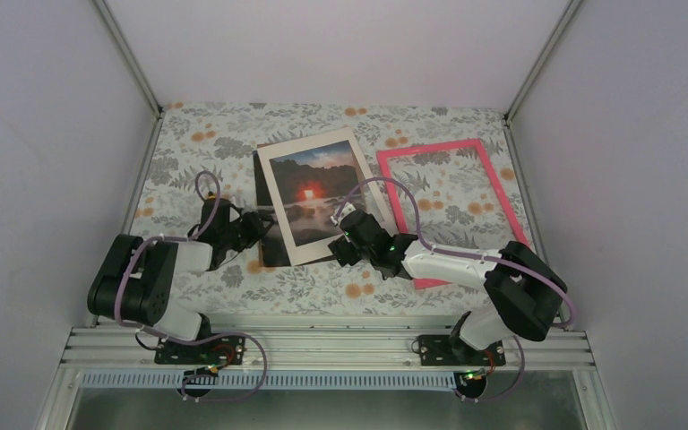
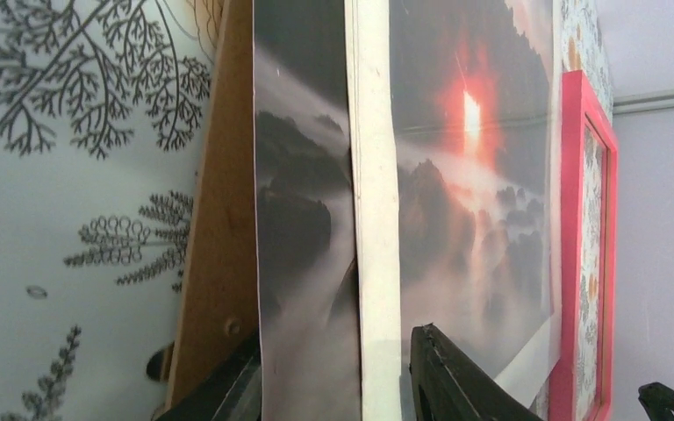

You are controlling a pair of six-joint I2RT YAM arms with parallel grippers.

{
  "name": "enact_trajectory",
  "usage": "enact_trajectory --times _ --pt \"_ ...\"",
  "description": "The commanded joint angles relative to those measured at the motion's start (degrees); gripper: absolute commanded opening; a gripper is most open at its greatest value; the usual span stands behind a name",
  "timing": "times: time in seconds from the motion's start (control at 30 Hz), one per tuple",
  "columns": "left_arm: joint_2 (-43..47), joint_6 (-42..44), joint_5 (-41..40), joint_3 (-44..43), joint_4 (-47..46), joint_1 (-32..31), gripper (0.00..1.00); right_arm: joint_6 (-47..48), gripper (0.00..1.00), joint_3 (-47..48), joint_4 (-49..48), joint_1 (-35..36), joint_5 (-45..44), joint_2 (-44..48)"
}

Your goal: Take the photo out of the frame

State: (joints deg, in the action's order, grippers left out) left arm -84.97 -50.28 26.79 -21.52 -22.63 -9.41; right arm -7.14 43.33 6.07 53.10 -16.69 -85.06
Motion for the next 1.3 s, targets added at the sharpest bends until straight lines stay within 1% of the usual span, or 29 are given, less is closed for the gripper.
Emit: enact_trajectory --times 0.0,0.2,0.5,0.63,0.8,0.83,0.87,0.9,1.03,1.27 --pt "-2.7 2.1 2.4 -2.2 -4.3 1.4 0.36 0.0 0.9 -0.6 -0.3 -0.5 0.5 1.6" --pt "-6.5 2.8 3.9 -4.5 -6.0 2.8 0.3 0.1 0.9 -0.6 -0.3 -0.5 0.6 1.5" --pt "-12.4 2.3 6.0 -7.3 -8.9 3.5 0.25 0.3 0.9 -0.4 -0.3 -0.5 0.9 1.2" --pt "-13.8 2.0 6.2 -8.2 -9.7 3.7 0.21 0.3 0.9 -0.4 -0.2 -0.5 0.8 1.0" --pt "-15.2 2.2 6.5 -9.3 -9.7 3.8 0.12 0.2 0.9 -0.4 -0.2 -0.5 0.8 1.0" --pt "-15.1 2.6 6.5 -9.3 -9.5 3.9 0.07 0.2 0.9 -0.4 -0.2 -0.5 0.7 1.1" --pt "-14.9 2.9 6.4 -9.4 -8.9 4.0 0.03 0.2 0.9 -0.4 -0.1 -0.5 0.8 1.2" --pt "-14.6 3.2 6.3 -9.5 -8.3 4.1 0.03 0.2 0.9 -0.4 -0.1 -0.5 0.8 1.3" --pt "-13.3 4.4 6.3 -9.6 -5.8 4.5 0.03 0.1 0.9 -0.4 -0.1 -0.5 0.6 1.3" --pt "-6.8 9.0 4.5 -9.5 5.4 5.6 0.02 -0.2 0.9 -0.9 0.3 -0.5 0.5 2.4"
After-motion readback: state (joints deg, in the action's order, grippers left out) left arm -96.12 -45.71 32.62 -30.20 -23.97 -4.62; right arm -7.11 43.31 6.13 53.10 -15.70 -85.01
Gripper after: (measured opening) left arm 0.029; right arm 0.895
